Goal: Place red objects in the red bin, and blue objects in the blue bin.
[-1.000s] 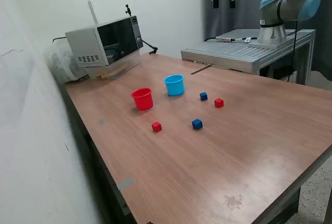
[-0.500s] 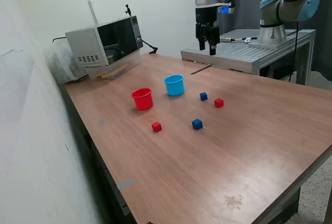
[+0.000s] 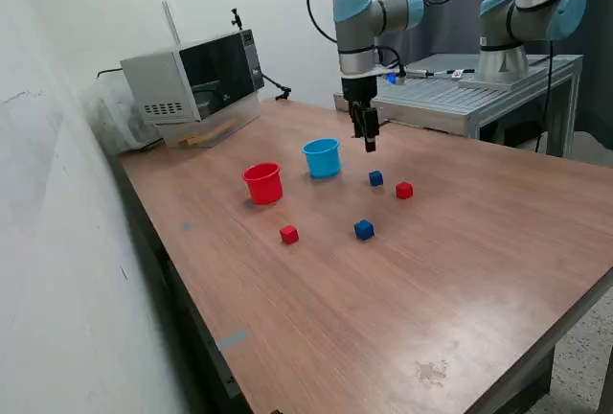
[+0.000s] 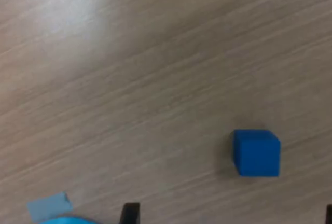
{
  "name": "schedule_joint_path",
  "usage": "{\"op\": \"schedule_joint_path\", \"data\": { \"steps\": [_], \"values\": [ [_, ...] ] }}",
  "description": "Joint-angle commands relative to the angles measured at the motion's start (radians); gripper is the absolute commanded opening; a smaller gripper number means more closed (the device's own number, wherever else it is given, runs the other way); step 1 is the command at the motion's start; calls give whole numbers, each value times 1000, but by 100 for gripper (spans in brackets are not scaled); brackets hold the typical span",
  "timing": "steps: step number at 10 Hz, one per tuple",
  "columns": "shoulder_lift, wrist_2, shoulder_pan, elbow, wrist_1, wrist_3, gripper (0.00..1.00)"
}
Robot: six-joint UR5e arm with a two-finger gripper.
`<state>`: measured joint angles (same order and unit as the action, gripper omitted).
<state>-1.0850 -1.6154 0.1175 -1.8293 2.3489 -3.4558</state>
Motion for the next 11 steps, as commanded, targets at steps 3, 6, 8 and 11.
{"op": "schedule_joint_path", "data": {
  "steps": [3, 6, 8, 11],
  "values": [
    [36, 0, -45, 2, 23, 1, 100],
    [74, 0, -47, 12, 23, 10, 100],
    [99, 0, -48, 25, 23, 21, 100],
    [122, 0, -48, 27, 23, 49, 100]
  ]
}}
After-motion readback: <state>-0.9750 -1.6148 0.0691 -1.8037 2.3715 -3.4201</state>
